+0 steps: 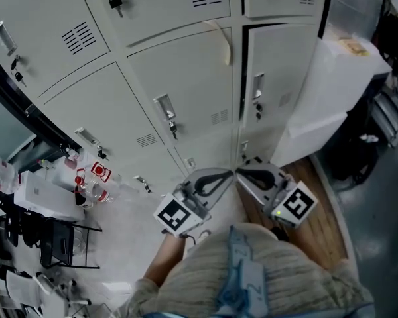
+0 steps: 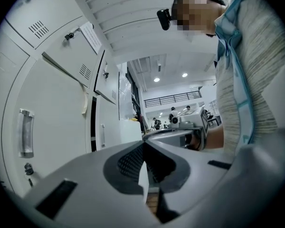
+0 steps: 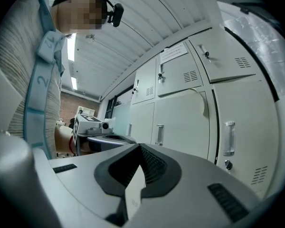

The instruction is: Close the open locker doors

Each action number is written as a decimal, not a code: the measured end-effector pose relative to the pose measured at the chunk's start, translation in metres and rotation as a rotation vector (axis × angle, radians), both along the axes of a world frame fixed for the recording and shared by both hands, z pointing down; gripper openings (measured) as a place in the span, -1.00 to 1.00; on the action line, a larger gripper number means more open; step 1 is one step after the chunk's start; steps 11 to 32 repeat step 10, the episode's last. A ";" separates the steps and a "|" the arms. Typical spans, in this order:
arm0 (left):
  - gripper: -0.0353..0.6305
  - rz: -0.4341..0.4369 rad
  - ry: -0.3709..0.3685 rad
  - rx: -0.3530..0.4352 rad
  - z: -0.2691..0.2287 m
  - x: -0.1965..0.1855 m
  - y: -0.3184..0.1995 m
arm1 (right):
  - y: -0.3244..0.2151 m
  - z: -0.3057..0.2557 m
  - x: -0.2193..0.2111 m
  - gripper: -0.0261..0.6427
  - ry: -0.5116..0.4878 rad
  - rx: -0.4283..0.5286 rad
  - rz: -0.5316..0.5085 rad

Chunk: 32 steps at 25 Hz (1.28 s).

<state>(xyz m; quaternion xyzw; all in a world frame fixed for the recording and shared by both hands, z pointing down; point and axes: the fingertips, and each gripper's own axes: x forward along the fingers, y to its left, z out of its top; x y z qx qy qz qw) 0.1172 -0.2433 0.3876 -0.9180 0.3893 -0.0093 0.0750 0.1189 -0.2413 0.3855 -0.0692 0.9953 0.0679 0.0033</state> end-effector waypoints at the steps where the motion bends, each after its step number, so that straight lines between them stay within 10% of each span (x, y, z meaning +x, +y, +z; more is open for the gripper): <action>1: -0.88 -0.001 0.000 0.000 -0.001 0.000 0.001 | 0.000 -0.002 0.000 -0.92 -0.004 0.003 -0.005; 32: -0.88 -0.016 0.000 0.008 -0.004 0.006 0.000 | 0.001 -0.003 0.010 -0.92 -0.018 -0.019 -0.015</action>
